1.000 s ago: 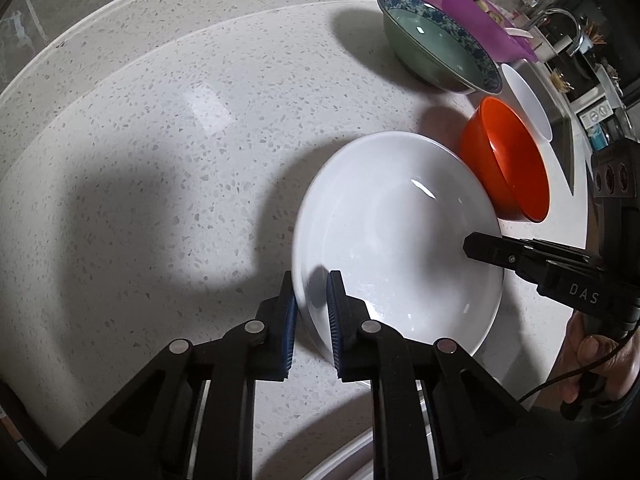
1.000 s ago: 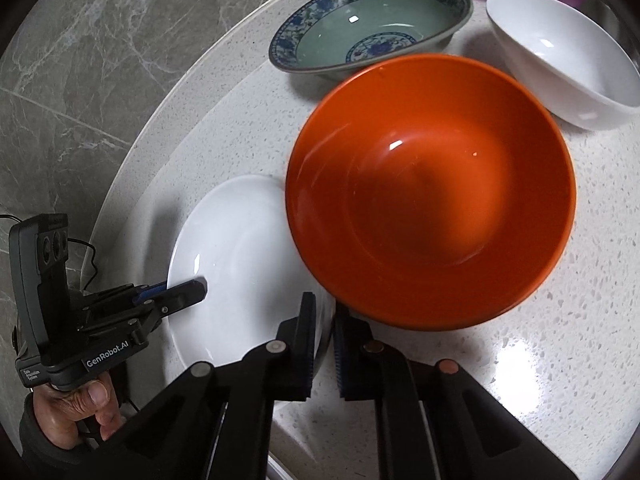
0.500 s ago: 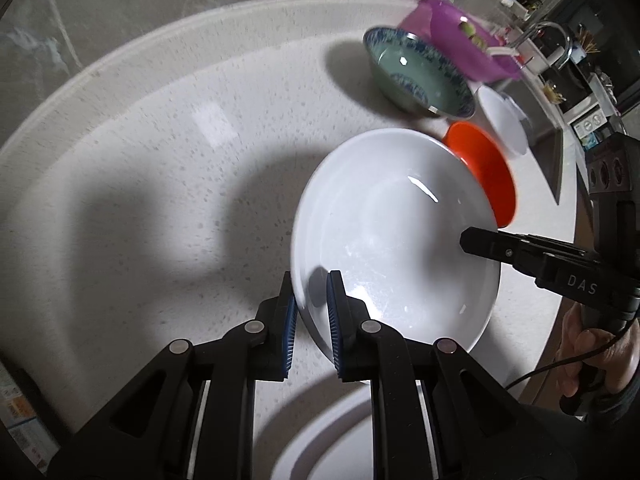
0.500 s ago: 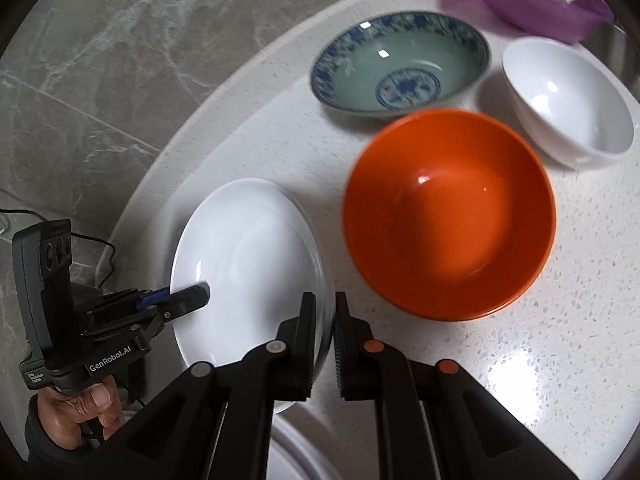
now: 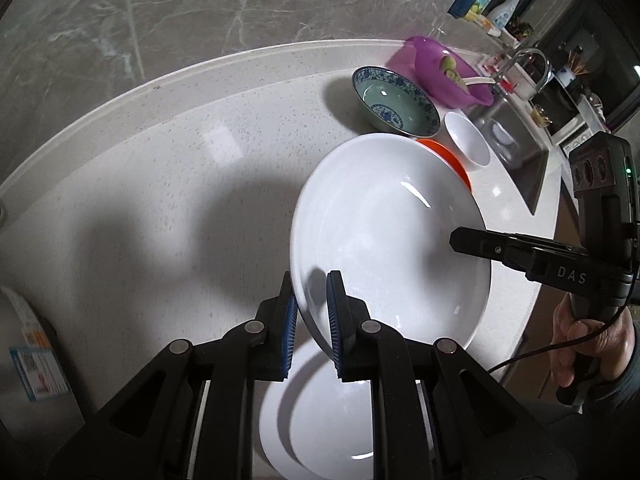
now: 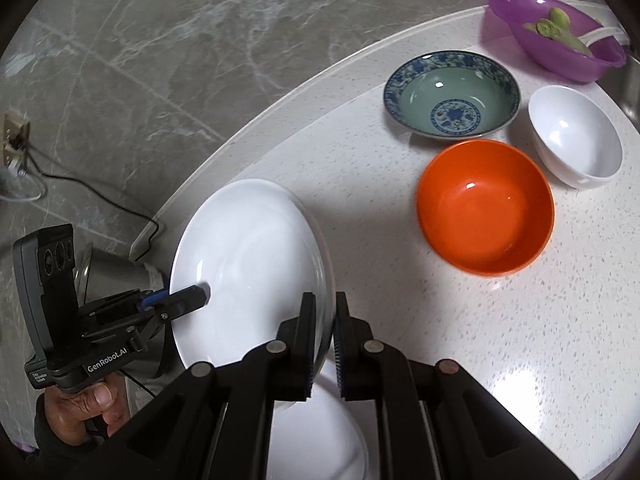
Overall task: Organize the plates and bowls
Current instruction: 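Lift the small white plate with both grippers and carry it toward the stack, then lower the small white plate onto the stacked plates with both grippers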
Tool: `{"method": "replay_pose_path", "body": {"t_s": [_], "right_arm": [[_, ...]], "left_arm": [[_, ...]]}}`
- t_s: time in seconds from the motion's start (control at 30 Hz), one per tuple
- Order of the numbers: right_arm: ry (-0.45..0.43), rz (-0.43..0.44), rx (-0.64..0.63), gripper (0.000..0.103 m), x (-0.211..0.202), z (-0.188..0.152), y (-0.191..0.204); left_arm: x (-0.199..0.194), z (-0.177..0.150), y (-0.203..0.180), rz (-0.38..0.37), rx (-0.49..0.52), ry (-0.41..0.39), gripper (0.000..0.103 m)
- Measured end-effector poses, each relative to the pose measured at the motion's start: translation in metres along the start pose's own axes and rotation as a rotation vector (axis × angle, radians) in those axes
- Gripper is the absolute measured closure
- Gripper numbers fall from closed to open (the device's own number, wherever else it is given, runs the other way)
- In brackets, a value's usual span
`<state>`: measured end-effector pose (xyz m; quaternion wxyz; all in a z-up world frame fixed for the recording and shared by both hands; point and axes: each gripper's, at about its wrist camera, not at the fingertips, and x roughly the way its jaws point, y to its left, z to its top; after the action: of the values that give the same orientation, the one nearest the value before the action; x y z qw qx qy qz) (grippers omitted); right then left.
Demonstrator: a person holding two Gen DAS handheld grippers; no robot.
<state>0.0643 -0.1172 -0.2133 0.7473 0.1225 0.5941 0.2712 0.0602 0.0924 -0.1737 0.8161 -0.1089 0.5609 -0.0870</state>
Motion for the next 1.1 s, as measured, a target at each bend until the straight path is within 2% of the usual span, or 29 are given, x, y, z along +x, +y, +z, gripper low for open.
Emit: {"method": "replay_pose_path", "body": {"t_s": [0.37, 0.6, 0.73, 0.93, 1.1], "right_arm": [[0.092, 0.005, -0.084, 0.093, -0.007, -0.043, 0.021], [0.156, -0.011, -0.103, 0.093, -0.005, -0.078, 0.02], [0.18, -0.028, -0.125, 0.093, -0.001, -0.093, 0.021], [0.207, -0.06, -0.134, 0.093, 0.012, -0.114, 0.016], [0.2, -0.081, -0.135, 0.093, 0.021, -0.123, 0.009]], "left_arm": [[-0.026, -0.082, 0.0, -0.011, -0.052, 0.006, 0.09], [-0.019, -0.139, 0.002, -0.041, -0.107, 0.052, 0.09], [-0.011, -0.171, -0.002, -0.019, -0.105, 0.072, 0.09], [-0.002, -0.197, -0.003, 0.016, -0.097, 0.079, 0.09], [0.009, -0.202, -0.003, 0.038, -0.074, 0.084, 0.09]]}}
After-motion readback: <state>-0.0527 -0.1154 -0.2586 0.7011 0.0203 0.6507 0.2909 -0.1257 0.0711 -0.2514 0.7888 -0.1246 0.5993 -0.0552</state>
